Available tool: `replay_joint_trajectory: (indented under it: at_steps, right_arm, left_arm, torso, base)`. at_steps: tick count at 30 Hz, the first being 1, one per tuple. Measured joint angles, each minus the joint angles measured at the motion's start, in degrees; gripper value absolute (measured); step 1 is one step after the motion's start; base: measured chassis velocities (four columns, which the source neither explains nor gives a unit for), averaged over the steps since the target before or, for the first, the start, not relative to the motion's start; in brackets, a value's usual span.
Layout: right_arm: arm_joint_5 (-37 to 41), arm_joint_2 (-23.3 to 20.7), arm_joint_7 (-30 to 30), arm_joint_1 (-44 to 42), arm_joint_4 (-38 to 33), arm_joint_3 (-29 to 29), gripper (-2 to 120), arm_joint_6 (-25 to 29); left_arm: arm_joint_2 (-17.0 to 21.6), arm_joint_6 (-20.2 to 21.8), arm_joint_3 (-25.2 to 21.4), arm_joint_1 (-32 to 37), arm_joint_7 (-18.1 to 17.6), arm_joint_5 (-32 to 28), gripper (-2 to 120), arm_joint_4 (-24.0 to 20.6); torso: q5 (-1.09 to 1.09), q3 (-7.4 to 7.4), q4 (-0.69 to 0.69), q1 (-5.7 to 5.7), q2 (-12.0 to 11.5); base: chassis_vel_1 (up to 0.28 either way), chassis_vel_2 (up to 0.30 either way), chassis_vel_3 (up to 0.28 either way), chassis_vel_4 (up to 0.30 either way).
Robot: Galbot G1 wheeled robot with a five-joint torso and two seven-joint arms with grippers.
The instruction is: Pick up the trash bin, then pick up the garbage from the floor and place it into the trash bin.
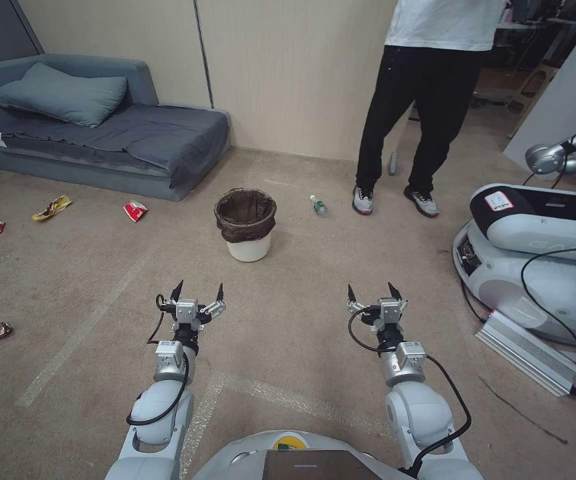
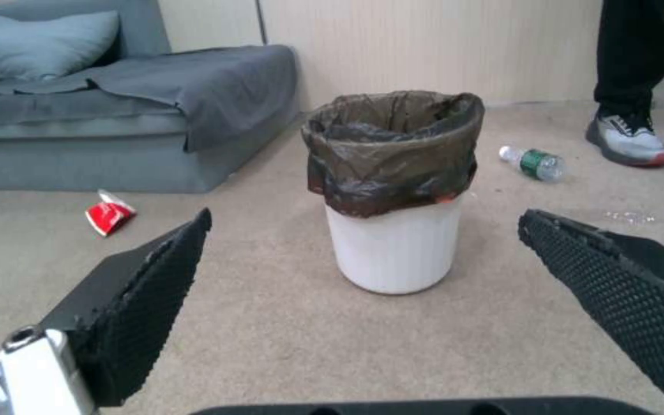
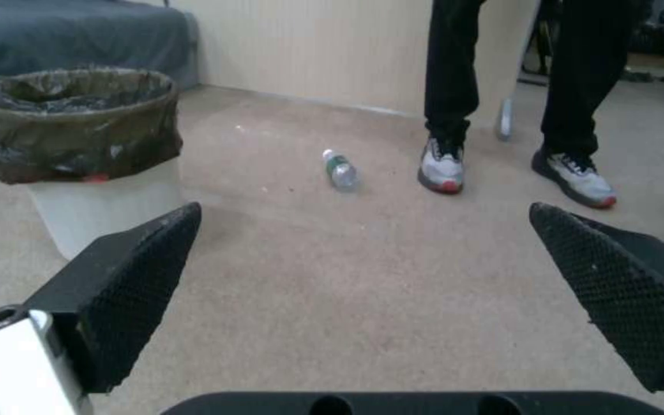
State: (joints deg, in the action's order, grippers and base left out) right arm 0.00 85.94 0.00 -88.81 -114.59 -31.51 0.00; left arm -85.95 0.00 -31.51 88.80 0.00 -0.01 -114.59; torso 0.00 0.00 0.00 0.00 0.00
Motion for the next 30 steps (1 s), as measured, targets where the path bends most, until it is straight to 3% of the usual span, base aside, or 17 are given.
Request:
replay_joint_trajectory:
  at_steps: [23, 30]
  right_arm:
    - [1.2, -0.1, 0.5, -1.2, -1.6, -0.6, 100, -0.6]
    - [10.5, -0.6, 4.9, -10.6, -14.1, -5.4, 100, -5.5]
  left_arm:
    - [0.2, 0.8, -0.2, 0.3, -0.3, -0.5, 100, -0.6]
    - [1.5, 8.5, -2.0, 2.3, -3.2, -5.4, 100, -5.8]
  torso:
    - [0.02, 0.0, 0.02, 0.0, 0.0]
    - [-0.01, 0.0, -0.03, 0.0, 0.0]
  base:
    - [0.0, 0.0, 0.0, 0.0]
    - [0.0, 0.0, 0.0, 0.0]
